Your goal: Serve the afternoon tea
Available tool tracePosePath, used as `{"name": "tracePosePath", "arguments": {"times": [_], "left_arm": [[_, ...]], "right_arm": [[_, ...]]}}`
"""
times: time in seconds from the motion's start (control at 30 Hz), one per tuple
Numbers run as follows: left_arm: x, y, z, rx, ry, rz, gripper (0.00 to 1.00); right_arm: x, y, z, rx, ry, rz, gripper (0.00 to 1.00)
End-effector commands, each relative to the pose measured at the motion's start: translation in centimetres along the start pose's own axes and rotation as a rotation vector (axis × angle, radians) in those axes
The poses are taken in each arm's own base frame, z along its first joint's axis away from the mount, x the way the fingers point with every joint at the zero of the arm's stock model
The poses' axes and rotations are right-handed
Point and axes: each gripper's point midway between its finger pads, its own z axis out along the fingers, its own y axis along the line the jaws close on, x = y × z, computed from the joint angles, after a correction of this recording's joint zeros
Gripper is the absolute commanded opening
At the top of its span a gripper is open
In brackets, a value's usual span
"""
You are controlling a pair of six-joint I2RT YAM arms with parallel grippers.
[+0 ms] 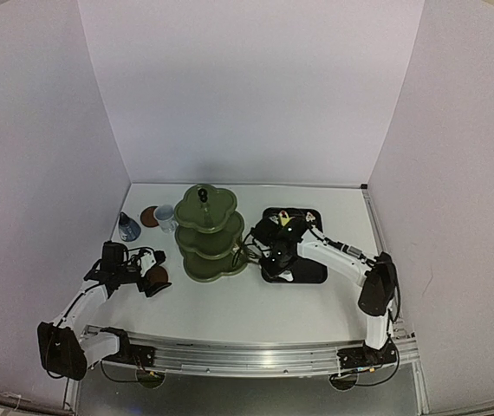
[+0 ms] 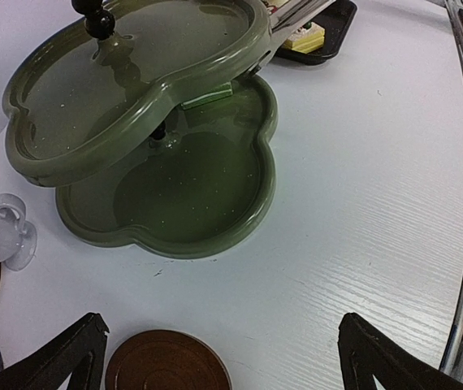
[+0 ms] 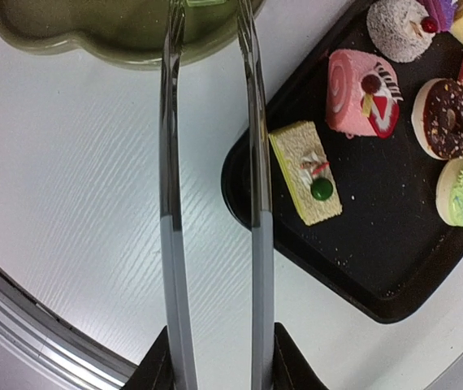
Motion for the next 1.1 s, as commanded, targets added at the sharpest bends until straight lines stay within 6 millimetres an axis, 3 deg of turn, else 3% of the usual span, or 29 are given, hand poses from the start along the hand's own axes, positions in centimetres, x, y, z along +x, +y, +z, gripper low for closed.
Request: {"name": "tracePosePath", "arguments": {"times": [0.0, 0.2, 0.5, 0.63, 1.07], "left_arm": [[-0.4, -0.1, 0.0, 0.002, -0.015, 0.026, 1.00], [-0.4, 0.0, 0.0, 0.001, -0.015, 0.025, 1.00], [-0.2, -0.2, 0.0, 0.010, -0.007, 0.025, 1.00], [-0.2, -0.3, 0.1, 0.014, -0.010, 0.029, 1.00], [0.0, -0.5, 0.0, 0.020, 0.001, 0.040, 1.00]], "right_arm": [[1.0, 0.0, -4.6, -0.033, -0.060, 0.026, 0.31], [2.4, -0.7, -6.0, -0.017, -0.067, 0.033, 0.31], [8.0, -3.5, -8.1, 0.071, 0.023, -0.045, 0.32], [9.9, -4.9, -8.1, 0.109, 0.056, -0.059, 0.32], [10.8, -7.1, -6.5, 0.102, 0.112, -0.089, 0.32]]}}
